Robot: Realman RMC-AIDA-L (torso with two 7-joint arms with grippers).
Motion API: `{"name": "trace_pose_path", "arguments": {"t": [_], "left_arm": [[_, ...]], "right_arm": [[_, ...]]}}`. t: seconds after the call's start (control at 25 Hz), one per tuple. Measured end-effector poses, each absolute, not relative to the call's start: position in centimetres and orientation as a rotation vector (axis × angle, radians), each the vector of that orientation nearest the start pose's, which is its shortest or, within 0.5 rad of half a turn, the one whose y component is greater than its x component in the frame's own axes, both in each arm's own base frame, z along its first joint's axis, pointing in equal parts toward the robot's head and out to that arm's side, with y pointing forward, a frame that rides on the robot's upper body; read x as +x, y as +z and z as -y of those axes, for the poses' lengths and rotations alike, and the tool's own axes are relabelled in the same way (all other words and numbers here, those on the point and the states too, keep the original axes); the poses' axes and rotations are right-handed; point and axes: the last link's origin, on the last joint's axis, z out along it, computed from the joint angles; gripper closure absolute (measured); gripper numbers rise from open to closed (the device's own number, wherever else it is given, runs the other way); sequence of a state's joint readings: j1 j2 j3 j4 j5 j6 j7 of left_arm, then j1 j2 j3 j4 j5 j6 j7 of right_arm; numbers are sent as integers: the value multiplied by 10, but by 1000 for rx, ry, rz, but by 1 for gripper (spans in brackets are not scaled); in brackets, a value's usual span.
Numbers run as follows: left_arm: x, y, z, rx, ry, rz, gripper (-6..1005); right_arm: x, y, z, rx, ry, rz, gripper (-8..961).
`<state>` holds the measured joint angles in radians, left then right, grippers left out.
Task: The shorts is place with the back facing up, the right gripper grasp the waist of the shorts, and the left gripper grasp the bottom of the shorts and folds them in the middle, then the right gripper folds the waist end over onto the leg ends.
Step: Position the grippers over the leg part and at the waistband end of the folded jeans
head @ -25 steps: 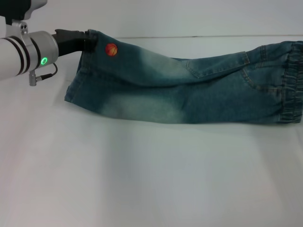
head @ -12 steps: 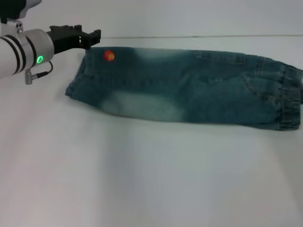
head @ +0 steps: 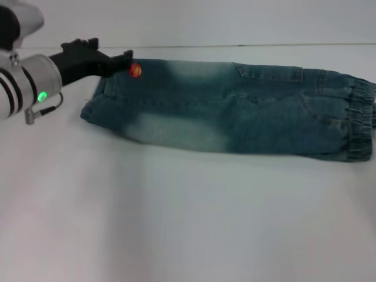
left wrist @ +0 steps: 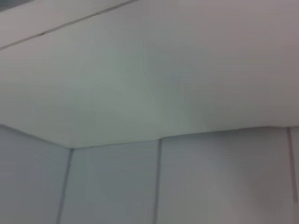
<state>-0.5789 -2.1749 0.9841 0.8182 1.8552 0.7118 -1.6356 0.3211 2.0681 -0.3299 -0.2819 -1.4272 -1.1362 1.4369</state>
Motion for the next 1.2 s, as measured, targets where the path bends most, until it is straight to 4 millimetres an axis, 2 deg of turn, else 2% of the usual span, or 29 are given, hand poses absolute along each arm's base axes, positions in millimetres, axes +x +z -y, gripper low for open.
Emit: {"name": "trace_pose_path", "arguments": {"t": [0.04, 0.32, 0.48, 0.76, 1.2], "left_arm": [[-235, -7, -424, -2151, -474, 712, 120], [-230, -25, -398, -2204, -677, 502, 120], [-230, -32, -390, -2216, -734, 453, 121], [-232, -46, -383, -2260, -737, 461, 124], [-232, -50, -382, -2268, -739, 475, 124]], "right_arm": [[399, 36, -293, -1396, 1095, -1380, 157], [395, 28, -298, -1490, 1019, -1382, 172], [396, 26, -303, -1499, 984, -1386, 181], [392, 22, -315, -1510, 938, -1389, 197], [390, 18, -324, -1512, 896, -1396, 221]]}}
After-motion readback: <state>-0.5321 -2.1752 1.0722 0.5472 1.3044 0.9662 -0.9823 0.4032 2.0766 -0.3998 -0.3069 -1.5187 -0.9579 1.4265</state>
